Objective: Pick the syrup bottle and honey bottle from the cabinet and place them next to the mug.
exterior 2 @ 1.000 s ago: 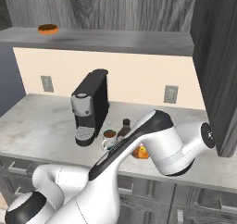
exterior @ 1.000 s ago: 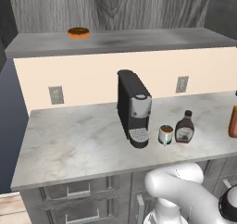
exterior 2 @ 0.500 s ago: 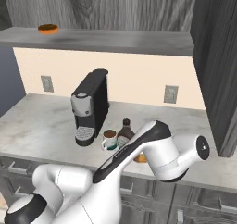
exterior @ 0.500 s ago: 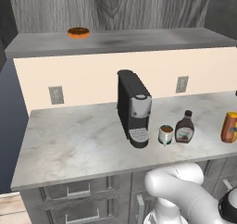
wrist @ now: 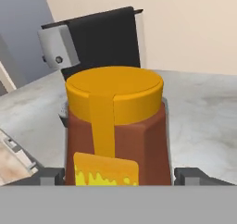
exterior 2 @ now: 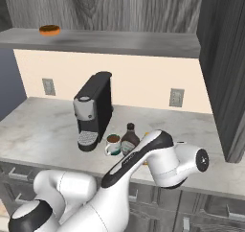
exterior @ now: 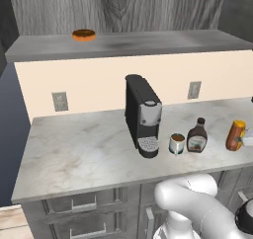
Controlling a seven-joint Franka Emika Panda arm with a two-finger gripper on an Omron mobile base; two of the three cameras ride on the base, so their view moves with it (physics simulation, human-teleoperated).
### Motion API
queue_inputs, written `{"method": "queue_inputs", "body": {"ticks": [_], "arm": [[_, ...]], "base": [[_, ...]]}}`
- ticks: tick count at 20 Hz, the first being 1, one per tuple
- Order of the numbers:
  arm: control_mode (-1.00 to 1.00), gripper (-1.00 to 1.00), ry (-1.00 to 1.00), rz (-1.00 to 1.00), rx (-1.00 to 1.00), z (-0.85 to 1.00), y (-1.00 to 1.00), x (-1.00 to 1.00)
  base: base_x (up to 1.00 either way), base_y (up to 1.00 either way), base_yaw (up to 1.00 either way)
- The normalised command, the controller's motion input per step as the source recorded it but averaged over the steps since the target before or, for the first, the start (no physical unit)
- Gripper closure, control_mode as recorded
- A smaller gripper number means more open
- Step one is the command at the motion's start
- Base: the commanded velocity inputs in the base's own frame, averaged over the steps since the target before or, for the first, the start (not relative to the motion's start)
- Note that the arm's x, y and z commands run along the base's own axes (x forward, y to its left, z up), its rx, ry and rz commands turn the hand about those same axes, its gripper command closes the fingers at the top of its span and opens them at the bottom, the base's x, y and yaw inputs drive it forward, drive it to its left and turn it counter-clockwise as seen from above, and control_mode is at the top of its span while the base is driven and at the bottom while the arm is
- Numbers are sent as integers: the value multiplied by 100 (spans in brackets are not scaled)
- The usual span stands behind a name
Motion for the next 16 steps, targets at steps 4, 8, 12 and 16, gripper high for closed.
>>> {"method": "queue_inputs", "body": {"ticks": [4, 8, 12, 16], "arm": [[-100, 100, -1, 3, 0, -4, -6, 20], [-100, 100, 0, 7, 0, 0, 0, 24], [-100, 100, 0, 10, 0, -6, 0, 20], [-100, 100, 0, 7, 0, -30, 0, 12]], "base": [[0, 0, 0], [0, 0, 0], [0, 0, 0], [0, 0, 0]]}}
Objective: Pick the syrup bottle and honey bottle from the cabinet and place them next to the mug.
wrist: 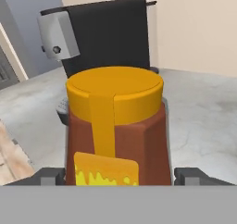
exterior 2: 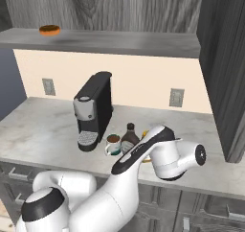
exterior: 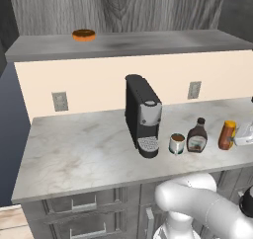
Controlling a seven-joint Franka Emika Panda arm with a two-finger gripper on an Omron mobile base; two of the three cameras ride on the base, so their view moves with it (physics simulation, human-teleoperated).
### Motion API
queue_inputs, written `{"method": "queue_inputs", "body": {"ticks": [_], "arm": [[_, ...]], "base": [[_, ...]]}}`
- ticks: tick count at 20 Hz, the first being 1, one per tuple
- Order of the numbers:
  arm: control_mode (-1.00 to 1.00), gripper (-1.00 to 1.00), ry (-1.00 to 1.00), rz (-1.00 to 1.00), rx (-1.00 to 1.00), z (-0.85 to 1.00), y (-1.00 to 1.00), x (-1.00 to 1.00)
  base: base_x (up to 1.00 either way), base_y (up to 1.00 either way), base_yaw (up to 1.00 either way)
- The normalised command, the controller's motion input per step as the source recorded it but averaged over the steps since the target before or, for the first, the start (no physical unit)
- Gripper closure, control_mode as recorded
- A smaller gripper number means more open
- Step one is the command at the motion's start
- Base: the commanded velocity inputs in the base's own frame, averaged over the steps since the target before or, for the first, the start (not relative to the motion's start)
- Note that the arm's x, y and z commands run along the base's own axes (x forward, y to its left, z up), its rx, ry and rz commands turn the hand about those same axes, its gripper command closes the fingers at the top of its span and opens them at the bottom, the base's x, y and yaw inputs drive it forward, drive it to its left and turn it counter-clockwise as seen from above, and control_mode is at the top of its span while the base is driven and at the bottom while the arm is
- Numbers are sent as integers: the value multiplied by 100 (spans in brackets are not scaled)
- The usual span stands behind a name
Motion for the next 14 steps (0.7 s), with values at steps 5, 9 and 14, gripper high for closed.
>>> {"method": "queue_inputs", "body": {"ticks": [5, 9, 14], "arm": [[-100, 100, 0, 4, 0, -31, 0, 10], [-100, 100, 0, 2, 0, -19, 0, 16], [-100, 100, 0, 1, 0, -11, 0, 25]], "base": [[0, 0, 0], [0, 0, 0], [0, 0, 0]]}}
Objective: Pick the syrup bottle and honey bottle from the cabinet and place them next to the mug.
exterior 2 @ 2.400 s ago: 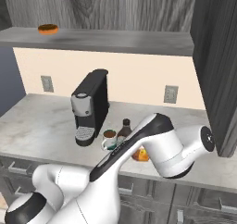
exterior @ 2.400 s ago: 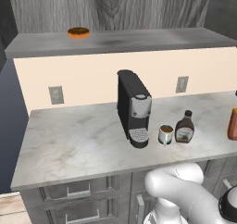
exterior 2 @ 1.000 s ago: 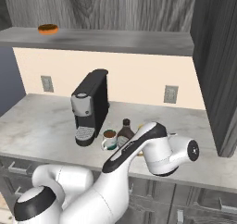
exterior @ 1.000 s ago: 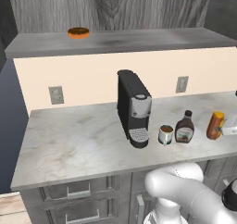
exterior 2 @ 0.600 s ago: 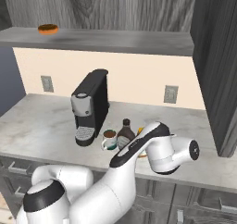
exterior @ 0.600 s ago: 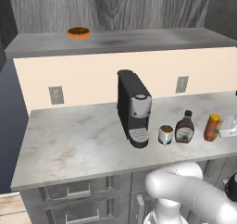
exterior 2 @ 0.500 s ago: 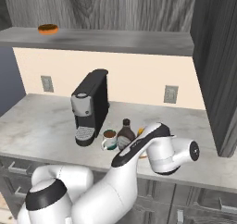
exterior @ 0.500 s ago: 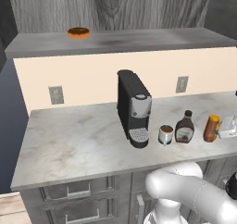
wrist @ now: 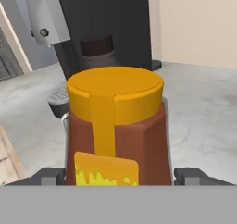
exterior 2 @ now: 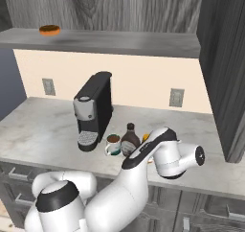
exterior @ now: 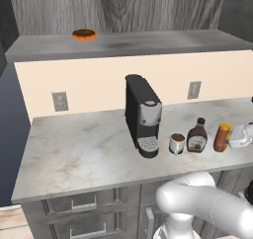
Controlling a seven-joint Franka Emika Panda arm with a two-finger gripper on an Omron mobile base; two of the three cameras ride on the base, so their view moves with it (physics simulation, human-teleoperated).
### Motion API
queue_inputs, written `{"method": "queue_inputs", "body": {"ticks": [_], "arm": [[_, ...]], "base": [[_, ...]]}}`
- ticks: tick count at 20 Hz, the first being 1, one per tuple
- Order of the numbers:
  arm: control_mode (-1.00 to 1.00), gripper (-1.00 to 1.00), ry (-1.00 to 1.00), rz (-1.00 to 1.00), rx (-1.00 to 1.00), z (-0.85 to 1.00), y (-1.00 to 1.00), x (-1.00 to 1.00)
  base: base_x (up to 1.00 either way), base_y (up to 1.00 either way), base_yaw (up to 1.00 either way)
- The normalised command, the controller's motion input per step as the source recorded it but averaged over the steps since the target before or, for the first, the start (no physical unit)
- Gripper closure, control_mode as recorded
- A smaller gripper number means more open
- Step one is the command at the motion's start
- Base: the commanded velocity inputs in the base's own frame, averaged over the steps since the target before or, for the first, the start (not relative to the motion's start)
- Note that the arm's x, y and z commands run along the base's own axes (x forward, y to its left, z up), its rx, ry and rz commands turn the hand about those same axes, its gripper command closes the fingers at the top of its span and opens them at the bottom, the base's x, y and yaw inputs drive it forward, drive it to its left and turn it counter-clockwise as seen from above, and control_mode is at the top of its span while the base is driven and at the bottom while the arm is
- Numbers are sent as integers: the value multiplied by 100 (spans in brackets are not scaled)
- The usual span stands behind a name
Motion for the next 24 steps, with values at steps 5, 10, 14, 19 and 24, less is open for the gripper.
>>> {"method": "queue_inputs", "body": {"ticks": [5, 10, 14, 19, 24], "arm": [[-100, 100, 0, 0, 0, -10, -5, 29], [-100, 100, 0, 0, 0, -8, -1, 19], [-100, 100, 0, 0, 0, -20, 0, 0], [-100, 100, 0, 0, 0, -26, 0, 0], [-100, 100, 0, 0, 0, -16, 0, 4]], "base": [[0, 0, 0], [0, 0, 0], [0, 0, 0], [0, 0, 0], [0, 0, 0]]}}
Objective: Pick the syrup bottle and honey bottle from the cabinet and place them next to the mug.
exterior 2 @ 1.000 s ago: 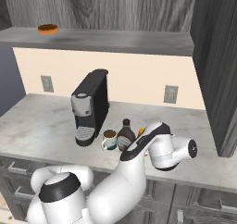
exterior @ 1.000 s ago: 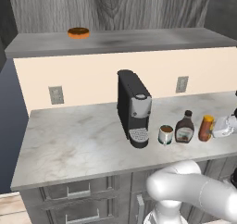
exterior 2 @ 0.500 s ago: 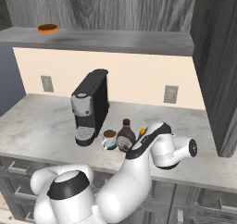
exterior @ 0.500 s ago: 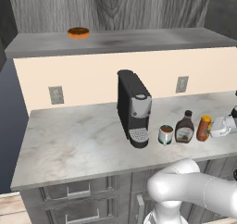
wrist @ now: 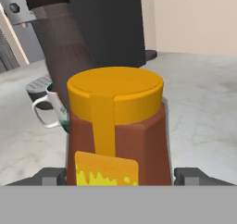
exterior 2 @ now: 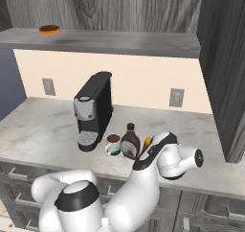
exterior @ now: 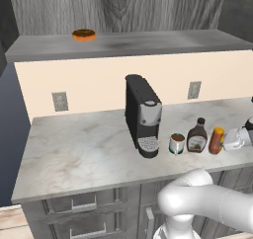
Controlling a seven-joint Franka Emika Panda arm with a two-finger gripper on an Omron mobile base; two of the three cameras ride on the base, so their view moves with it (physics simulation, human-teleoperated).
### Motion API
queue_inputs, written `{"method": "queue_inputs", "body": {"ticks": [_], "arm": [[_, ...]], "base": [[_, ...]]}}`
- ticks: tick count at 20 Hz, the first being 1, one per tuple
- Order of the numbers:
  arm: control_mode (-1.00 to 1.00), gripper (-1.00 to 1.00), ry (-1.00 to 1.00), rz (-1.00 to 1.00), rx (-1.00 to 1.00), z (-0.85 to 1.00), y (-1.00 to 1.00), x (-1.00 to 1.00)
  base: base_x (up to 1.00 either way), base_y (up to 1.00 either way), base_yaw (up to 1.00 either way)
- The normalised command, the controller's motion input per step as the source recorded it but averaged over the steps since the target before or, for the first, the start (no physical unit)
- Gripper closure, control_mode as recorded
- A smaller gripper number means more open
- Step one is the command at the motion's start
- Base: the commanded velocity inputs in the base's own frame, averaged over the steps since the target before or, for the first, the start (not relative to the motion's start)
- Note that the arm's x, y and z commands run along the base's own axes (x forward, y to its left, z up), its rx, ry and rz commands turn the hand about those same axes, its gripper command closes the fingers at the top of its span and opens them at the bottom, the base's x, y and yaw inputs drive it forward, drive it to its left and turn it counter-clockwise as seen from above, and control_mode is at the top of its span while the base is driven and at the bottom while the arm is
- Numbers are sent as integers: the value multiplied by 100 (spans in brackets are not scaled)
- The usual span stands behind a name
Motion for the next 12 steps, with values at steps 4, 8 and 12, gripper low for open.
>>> {"method": "queue_inputs", "body": {"ticks": [4, 8, 12], "arm": [[-100, 100, 0, 0, 0, -14, 0, 7], [-100, 100, 0, 0, 0, -1, 0, 8], [-100, 100, -2, 0, -3, 0, 0, 18]], "base": [[0, 0, 0], [0, 0, 0], [0, 0, 0]]}}
